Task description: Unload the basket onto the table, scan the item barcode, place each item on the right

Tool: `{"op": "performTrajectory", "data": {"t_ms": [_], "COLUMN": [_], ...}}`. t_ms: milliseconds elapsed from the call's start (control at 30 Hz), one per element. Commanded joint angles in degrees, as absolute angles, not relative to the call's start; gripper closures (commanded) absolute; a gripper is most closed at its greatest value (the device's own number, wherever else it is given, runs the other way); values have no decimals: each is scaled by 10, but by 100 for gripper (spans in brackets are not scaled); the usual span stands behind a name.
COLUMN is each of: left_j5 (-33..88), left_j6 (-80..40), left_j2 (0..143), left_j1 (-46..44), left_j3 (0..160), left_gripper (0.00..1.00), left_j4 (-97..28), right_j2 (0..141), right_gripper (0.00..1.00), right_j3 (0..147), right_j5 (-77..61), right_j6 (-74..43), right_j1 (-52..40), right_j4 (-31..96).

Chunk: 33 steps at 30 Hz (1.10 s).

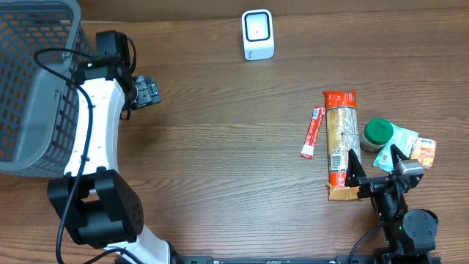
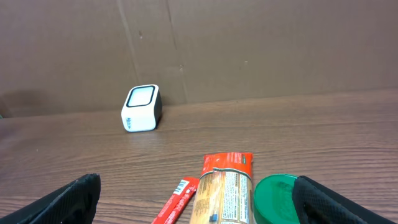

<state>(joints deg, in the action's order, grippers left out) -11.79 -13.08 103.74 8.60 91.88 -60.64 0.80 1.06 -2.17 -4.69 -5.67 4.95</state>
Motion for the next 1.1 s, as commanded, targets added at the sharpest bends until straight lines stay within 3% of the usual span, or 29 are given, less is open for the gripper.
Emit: {"op": "performTrajectory", "data": {"t_ms": [0, 200, 600, 967, 1067], "left_j5": [-115, -115, -115, -119, -67], "left_j6": [-124, -124, -124, -124, -125], "left_j2": [1035, 991, 705, 498, 450], "left_j1": [77, 40, -121, -113, -83], "left_j3": [929, 929, 929, 914, 860], "left_gripper": [0, 0, 0, 0, 0], "left_j4": [-606, -607, -607, -651, -660], "right_j2": [2, 2, 2, 2, 2], "right_gripper": [0, 0, 0, 0, 0], "right_j3": [4, 4, 4, 4, 4], "right_j5": [-25, -25, -25, -25, -25], "right_j6": [-44, -44, -44, -44, -44], "right_j1": [-55, -55, -55, -55, -55], "right_j4": [46, 46, 46, 46, 46]}}
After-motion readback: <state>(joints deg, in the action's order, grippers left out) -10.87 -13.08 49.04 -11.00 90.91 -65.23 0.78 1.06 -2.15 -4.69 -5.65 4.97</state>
